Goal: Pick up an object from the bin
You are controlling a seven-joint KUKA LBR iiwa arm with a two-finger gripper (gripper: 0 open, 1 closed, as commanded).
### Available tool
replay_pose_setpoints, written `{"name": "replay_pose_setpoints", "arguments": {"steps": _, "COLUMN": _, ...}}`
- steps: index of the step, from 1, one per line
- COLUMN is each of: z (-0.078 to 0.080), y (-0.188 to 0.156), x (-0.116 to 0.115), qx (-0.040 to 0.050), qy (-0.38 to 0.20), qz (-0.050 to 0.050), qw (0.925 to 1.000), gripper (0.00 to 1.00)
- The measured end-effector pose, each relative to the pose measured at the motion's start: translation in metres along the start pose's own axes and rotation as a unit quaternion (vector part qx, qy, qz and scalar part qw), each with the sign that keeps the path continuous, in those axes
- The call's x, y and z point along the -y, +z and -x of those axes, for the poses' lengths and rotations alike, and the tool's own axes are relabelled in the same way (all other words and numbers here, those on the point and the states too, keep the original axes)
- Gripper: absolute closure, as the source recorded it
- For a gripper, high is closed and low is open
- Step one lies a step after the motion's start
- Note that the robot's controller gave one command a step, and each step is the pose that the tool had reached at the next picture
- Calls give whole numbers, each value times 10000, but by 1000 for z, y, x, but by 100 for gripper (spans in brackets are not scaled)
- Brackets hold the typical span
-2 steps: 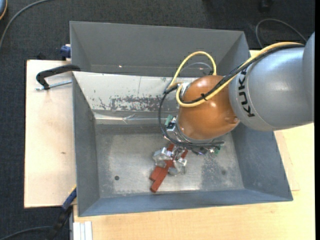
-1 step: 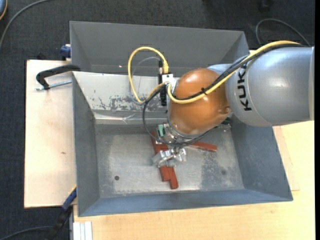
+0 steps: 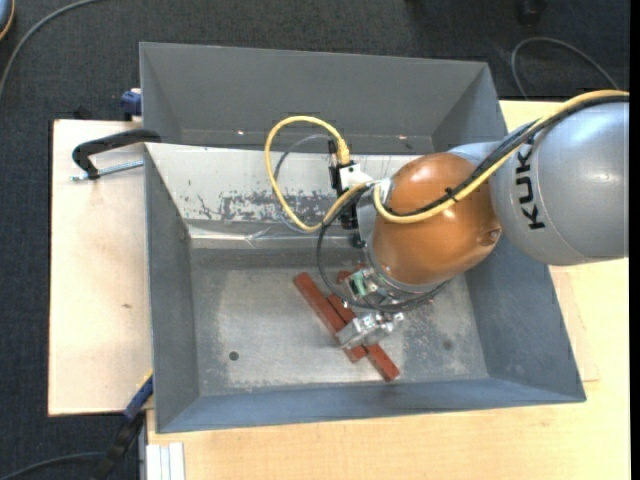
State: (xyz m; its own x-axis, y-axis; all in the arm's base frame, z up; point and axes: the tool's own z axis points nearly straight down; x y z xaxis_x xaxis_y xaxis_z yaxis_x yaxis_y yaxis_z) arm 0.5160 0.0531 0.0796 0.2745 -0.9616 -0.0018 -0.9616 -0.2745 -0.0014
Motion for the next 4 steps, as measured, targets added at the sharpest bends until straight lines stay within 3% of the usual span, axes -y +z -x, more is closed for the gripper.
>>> {"name": "replay_pose_setpoints", "arguments": {"steps": 1, "z": -5, "y": 1, "x": -10, "qx": 4, "qy": -433, "qz": -10, "qw": 9991, "gripper": 100}}
{"name": "replay_pose_setpoints", "arguments": {"steps": 2, "z": 26, "y": 2, "x": 12, "qx": -3, "qy": -374, "qz": -7, "qw": 9993, "gripper": 100}}
{"name": "replay_pose_setpoints", "arguments": {"steps": 3, "z": 51, "y": 7, "x": 38, "qx": -17, "qy": -2606, "qz": 7, "qw": 9654, "gripper": 100}}
{"name": "replay_pose_setpoints", "arguments": {"steps": 4, "z": 62, "y": -53, "x": 30, "qx": -4, "qy": -2910, "qz": -34, "qw": 9567, "gripper": 100}}
